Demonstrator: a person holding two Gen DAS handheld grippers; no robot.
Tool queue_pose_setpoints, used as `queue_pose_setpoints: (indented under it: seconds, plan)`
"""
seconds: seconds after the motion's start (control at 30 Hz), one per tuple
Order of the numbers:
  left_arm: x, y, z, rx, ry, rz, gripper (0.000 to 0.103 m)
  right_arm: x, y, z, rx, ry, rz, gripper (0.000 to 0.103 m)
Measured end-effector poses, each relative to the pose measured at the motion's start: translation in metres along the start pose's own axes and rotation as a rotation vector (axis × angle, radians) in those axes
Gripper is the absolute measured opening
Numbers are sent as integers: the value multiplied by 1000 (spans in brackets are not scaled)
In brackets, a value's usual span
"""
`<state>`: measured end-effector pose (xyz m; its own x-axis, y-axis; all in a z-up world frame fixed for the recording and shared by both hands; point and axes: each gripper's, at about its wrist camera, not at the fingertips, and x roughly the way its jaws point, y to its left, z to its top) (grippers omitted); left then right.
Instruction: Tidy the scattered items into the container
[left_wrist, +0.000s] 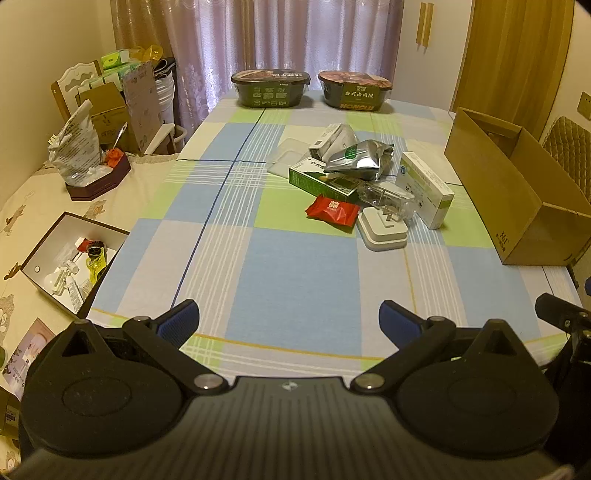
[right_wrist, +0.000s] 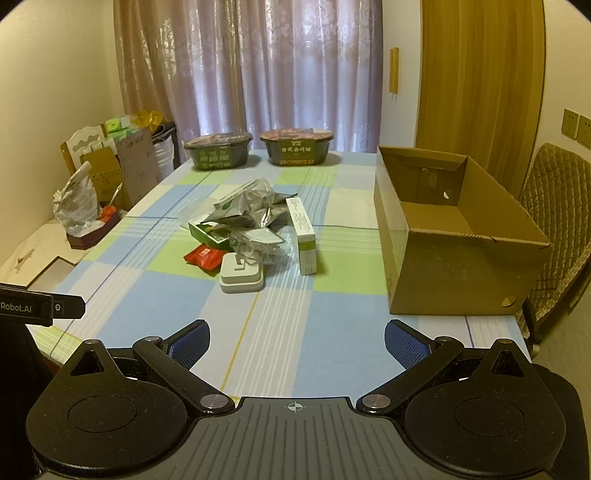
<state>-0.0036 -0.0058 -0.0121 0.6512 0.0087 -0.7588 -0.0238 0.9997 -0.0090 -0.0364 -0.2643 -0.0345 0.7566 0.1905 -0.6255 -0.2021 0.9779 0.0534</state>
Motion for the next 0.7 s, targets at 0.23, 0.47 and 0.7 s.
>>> queue_pose_setpoints:
  seconds: [0.23,0.47,0.7]
  plan:
    - [1,0,1,0,3,0,102,1,-1,1,2,5,-1,103]
    - [0,1,1,-2,6,-1,102,2,-2,1,7,10,0,103]
    - [1,1,0,-5,7,-2,102,3,-2,0,9,13,-1,103]
